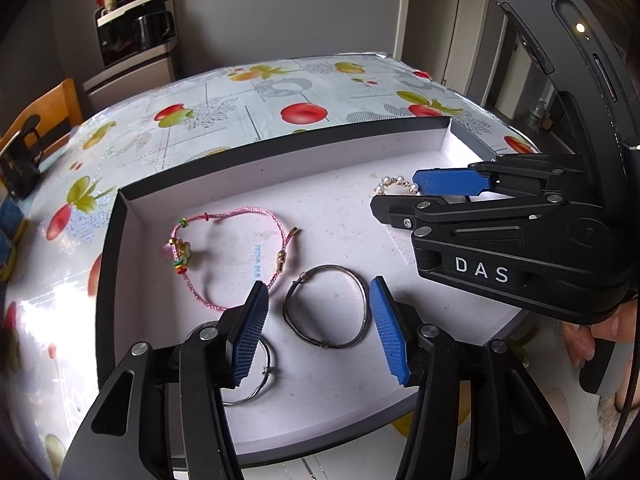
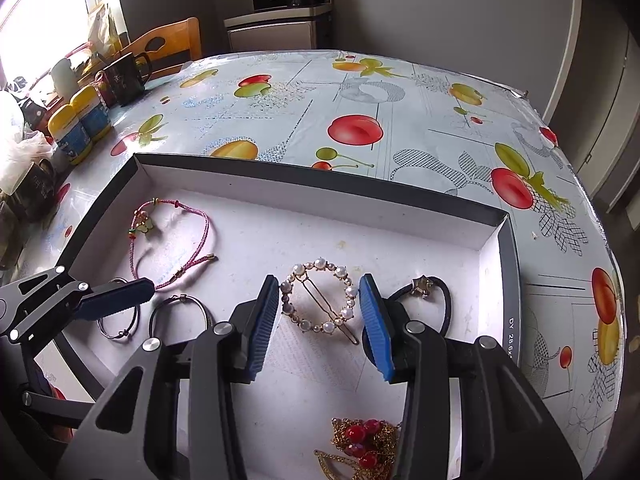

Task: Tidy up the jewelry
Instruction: 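Open the right tool to release the pearl ring hair clip into the box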

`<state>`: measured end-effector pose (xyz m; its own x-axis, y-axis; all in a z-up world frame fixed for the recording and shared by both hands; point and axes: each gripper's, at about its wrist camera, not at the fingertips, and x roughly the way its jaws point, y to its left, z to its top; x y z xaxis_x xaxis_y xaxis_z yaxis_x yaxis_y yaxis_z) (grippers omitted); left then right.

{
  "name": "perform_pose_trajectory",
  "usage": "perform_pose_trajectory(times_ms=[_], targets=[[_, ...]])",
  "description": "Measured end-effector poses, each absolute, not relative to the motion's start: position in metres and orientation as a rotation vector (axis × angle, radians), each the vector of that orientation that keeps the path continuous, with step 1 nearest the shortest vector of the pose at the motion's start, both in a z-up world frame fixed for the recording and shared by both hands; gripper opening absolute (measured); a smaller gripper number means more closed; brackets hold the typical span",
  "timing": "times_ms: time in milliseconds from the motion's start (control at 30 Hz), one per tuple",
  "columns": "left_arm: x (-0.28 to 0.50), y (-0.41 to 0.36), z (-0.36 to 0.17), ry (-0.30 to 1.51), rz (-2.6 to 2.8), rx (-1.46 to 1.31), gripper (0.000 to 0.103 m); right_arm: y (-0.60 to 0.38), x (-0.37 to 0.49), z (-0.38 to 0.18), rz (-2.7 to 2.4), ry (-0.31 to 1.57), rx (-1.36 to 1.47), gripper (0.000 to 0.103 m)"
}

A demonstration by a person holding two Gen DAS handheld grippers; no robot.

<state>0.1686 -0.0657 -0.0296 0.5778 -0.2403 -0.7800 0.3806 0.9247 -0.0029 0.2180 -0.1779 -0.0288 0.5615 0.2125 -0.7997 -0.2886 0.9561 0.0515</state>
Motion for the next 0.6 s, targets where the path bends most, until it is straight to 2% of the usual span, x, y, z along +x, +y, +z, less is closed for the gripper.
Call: perform_pose_trajectory(times_ms=[100,167,200,300,367,400,467,600], targets=[[0.167,-0.066,-0.028,0.873,-0.369,0.178,0.055,-0.181,0.215,-0.023,0.298,0.912,-0.078,0.042],[0.167,-0.066,-0.028,0.869,-0.363,0.183,0.057,-0.183,0.214,-0.021,0.296,0.907,-0.078,0.047],[0.167,-0.066,-0.027,0.866,-0.361,0.184,0.060,-0.184,0.214,-0.021,0.292,0.902,-0.079,0.053],[0.166,-0.065,-0.026,0.859,-0.361,0.180,0.062,-0.188,0.214,-0.020,0.282,0.902,-0.073,0.054],[0.165,-0.065,-0.025,0.850,-0.358,0.182,0.065,-0.193,0.214,-0.018,0.271,0.891,-0.062,0.062],[0.164,-0.065,-0.024,0.843,-0.356,0.183,0.070,-0.195,0.213,-0.017,0.264,0.881,-0.060,0.069],[0.164,-0.064,-0.023,0.827,-0.346,0.183,0.079,-0.199,0.212,-0.014,0.253,0.870,-0.060,0.073],[0.163,-0.062,-0.021,0.816,-0.344,0.177,0.081,-0.207,0.207,-0.008,0.249,0.858,-0.049,0.086]])
